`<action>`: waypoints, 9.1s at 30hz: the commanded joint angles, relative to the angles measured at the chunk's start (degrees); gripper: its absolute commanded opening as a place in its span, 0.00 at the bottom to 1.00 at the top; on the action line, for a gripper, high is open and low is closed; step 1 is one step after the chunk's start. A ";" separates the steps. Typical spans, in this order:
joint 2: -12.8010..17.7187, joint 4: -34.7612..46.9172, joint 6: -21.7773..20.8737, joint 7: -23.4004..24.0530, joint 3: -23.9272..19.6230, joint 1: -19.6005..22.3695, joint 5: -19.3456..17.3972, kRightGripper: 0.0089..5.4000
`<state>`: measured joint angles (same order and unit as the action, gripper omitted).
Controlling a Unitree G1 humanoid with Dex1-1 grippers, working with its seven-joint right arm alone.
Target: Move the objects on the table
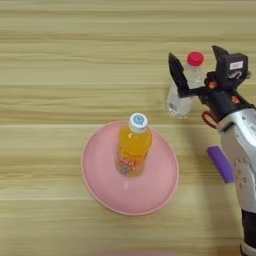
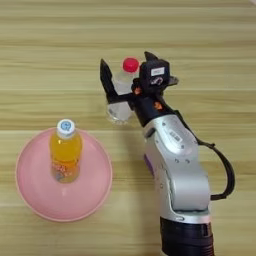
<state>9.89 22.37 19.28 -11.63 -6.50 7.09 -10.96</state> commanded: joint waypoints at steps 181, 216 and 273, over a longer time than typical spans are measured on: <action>5.61 18.54 -10.62 -20.28 -9.93 -38.12 -12.09 1.00; 11.78 20.09 -15.25 -29.12 4.46 -39.48 -6.25 1.00; 11.38 8.28 -11.53 -25.52 16.21 -21.93 0.35 1.00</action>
<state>21.40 29.87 8.41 -38.73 10.43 -17.54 -10.59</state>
